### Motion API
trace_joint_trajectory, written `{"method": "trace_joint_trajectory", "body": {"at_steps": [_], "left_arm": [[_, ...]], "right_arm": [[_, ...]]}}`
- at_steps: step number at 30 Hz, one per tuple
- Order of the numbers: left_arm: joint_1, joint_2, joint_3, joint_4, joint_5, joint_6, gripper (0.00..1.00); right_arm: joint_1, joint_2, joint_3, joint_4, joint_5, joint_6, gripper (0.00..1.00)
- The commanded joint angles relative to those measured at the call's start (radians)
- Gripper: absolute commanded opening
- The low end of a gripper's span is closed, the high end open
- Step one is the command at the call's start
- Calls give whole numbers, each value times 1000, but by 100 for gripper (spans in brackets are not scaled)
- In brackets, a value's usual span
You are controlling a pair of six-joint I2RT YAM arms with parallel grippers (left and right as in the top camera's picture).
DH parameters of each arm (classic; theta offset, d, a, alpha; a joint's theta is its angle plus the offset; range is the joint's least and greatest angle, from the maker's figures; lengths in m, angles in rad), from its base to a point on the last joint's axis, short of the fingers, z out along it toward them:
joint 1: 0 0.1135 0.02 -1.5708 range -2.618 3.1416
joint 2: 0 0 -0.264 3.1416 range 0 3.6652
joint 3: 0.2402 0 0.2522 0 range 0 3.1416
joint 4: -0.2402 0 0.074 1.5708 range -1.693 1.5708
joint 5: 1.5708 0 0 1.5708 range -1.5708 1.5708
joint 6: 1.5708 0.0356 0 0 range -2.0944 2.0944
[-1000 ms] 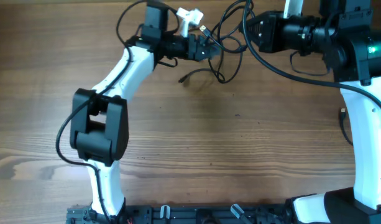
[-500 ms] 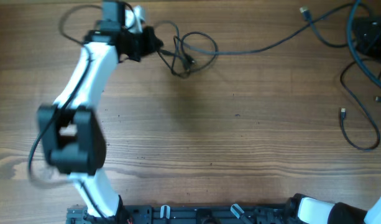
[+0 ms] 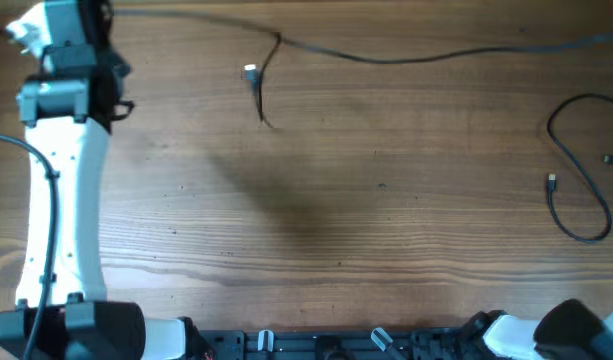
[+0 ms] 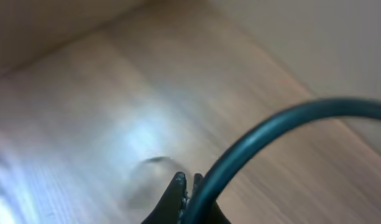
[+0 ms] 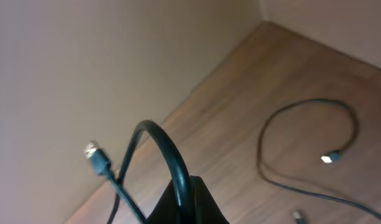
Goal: Untangle cables
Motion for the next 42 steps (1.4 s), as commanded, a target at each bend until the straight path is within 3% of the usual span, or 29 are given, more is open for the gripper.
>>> {"method": "trace_joint_trajectory", "body": {"at_steps": [1, 6, 8, 12, 13, 17, 19, 21, 24, 28, 29, 30, 31, 32, 35, 38, 42], "left_arm": [[66, 21, 1, -22, -63, -46, 4], [99, 21, 1, -18, -52, -38, 4], [103, 21, 1, -21, 40, -37, 4], [75, 21, 1, -20, 260, -37, 4], [52, 21, 1, -21, 296, -37, 4], [-16, 20, 1, -36, 315, -37, 4], [-40, 20, 1, -35, 315, -37, 4], [-78, 20, 1, -35, 315, -37, 4], [-109, 20, 1, -36, 315, -37, 4], [-156, 20, 1, -35, 315, -37, 4], [-169, 20, 1, -35, 315, -37, 4], [-181, 20, 1, -35, 315, -37, 4], [-190, 20, 1, -35, 315, -37, 4], [-201, 20, 1, -35, 315, -37, 4], [-222, 20, 1, -35, 315, -37, 4], [-237, 20, 1, -34, 351, 2, 4], [-257, 13, 1, 53, 760, 256, 4]], "right_arm": [[-61, 60, 4, 19, -109, -6, 4], [-55, 150, 4, 94, -198, -39, 4], [-10, 158, 4, 140, -359, -116, 4], [154, 158, 4, 400, -399, -47, 4], [207, 158, 4, 569, -300, 56, 4], [253, 188, 4, 792, 81, 148, 4], [253, 226, 4, 848, 151, 96, 4], [253, 337, 4, 971, 197, -64, 4], [253, 467, 4, 991, 260, -161, 4], [248, 635, 4, 927, 307, -82, 5], [245, 679, 4, 894, 318, -22, 10], [242, 704, 4, 864, 313, 17, 34], [242, 728, 4, 818, 306, 45, 71], [241, 741, 4, 774, 304, 66, 96], [231, 725, 5, 684, 181, 44, 100], [208, 657, 6, 570, -94, 43, 100], [243, 532, 6, 333, -509, -212, 100]]}}
